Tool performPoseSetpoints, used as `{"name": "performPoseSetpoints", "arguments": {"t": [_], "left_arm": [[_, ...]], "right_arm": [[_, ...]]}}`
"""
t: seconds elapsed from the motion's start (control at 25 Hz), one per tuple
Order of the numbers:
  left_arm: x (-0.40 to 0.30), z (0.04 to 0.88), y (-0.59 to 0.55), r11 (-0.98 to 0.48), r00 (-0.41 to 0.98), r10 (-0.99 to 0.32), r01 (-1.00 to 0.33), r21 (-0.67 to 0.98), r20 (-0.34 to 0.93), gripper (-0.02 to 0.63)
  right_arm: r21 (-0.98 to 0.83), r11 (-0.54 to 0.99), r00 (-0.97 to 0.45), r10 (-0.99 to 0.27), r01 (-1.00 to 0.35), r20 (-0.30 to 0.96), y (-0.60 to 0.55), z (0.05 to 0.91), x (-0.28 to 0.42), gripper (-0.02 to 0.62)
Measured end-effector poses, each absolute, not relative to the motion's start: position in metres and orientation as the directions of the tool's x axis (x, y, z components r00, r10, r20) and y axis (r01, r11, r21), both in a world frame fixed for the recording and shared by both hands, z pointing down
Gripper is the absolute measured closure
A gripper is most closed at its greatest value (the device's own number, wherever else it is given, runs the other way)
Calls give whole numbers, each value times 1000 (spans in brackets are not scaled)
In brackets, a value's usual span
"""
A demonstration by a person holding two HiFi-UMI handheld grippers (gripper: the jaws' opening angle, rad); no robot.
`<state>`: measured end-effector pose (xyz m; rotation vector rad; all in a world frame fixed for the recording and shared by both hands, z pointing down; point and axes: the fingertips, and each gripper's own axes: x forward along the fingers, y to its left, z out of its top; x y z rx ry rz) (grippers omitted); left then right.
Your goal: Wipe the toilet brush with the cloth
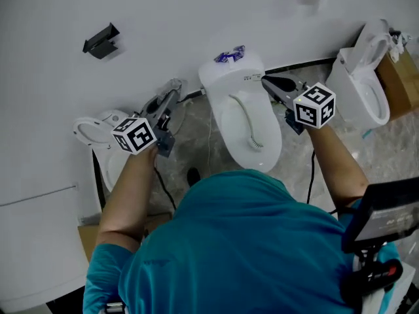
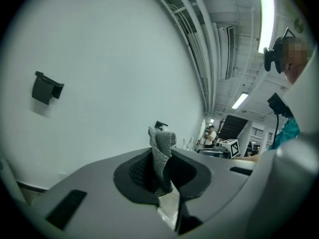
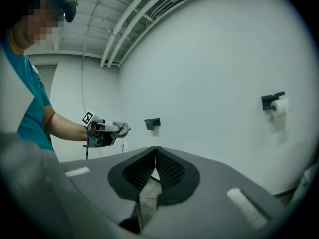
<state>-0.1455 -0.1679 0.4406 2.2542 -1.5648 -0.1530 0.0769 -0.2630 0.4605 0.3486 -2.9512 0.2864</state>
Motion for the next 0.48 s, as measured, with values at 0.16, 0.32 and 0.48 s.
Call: {"name": "performPoseSetpoints", "arguments": {"t": [0.16, 0.32, 0.48], "left_arm": [[-168, 468, -215, -408, 493, -856, -828, 385, 153, 557], [-195, 492, -253, -476, 582, -791, -779, 409, 189, 557], [-205, 526, -278, -545, 670, -693, -728, 415, 267, 557]], "right_arm": [[-149, 918, -914, -325, -367, 245, -279, 489, 67, 591], [-128, 872, -855, -420, -473, 303, -292, 512, 53, 591], [-141, 821, -803, -481, -554, 352, -291, 544, 45, 591]]}}
